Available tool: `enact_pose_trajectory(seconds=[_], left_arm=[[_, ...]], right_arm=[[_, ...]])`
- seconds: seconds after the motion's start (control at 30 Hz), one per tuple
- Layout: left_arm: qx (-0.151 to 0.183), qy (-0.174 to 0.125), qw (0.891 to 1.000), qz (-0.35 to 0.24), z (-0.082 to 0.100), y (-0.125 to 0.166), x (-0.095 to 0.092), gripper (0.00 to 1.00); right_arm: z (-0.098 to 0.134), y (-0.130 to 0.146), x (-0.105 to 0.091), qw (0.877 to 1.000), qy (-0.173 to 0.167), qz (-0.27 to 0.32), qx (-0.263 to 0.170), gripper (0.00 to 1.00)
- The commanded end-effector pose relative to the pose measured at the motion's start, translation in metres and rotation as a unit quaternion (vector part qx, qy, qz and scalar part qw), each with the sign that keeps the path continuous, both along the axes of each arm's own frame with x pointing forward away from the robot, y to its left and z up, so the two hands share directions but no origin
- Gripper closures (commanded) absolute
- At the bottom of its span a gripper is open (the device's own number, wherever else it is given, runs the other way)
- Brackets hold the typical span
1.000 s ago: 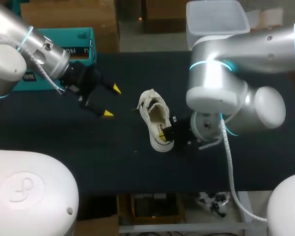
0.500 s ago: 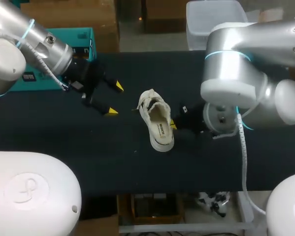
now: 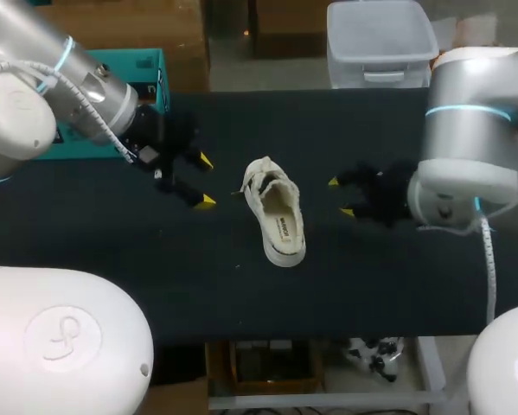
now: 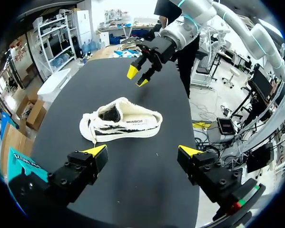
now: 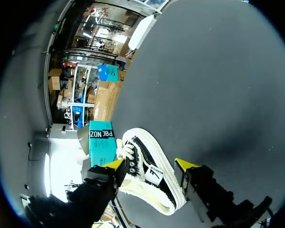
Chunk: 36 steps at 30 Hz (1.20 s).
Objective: Open the shoe tongue, take the insole out of the shoe, put the insole back into the shoe, and pack the shoe into the shoebox
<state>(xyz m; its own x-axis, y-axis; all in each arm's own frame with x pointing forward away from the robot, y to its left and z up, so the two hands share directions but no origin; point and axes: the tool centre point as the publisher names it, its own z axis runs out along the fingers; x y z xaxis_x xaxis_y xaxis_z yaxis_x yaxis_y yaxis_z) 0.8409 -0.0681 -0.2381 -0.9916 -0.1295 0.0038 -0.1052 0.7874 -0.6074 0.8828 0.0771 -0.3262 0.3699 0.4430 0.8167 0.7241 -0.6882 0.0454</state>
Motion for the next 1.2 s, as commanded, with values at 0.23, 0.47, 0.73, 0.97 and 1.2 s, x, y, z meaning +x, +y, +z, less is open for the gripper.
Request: enact_pose_trajectory(seconds=[0.23, 0.47, 0.73, 0.97, 1.2], left_arm=[[0.000, 0.005, 1.000, 0.016, 0.000, -0.004, -0.001, 0.00], [0.004, 0.062, 0.988, 0.142, -0.016, -0.014, -0.003, 0.00], [0.041, 0.049, 0.966, 0.250, -0.028, -0.017, 0.004, 0.00], [0.041, 0.049, 0.966, 0.250, -0.028, -0.017, 0.004, 0.00], [0.045, 0.132, 0.932, 0.334, -0.040, -0.040, 0.012, 0.00]], right_arm=[[0.011, -0.022, -0.005, 0.922, 0.160, 0.308, 0.174, 0.00], [0.022, -0.025, 0.010, 0.908, 0.221, 0.310, 0.177, 0.00], [0.025, -0.021, 0.018, 0.899, 0.285, 0.289, 0.166, 0.00], [0.025, -0.021, 0.018, 0.899, 0.285, 0.289, 0.166, 0.00], [0.043, -0.031, 0.019, 0.893, 0.303, 0.305, 0.136, 0.00]])
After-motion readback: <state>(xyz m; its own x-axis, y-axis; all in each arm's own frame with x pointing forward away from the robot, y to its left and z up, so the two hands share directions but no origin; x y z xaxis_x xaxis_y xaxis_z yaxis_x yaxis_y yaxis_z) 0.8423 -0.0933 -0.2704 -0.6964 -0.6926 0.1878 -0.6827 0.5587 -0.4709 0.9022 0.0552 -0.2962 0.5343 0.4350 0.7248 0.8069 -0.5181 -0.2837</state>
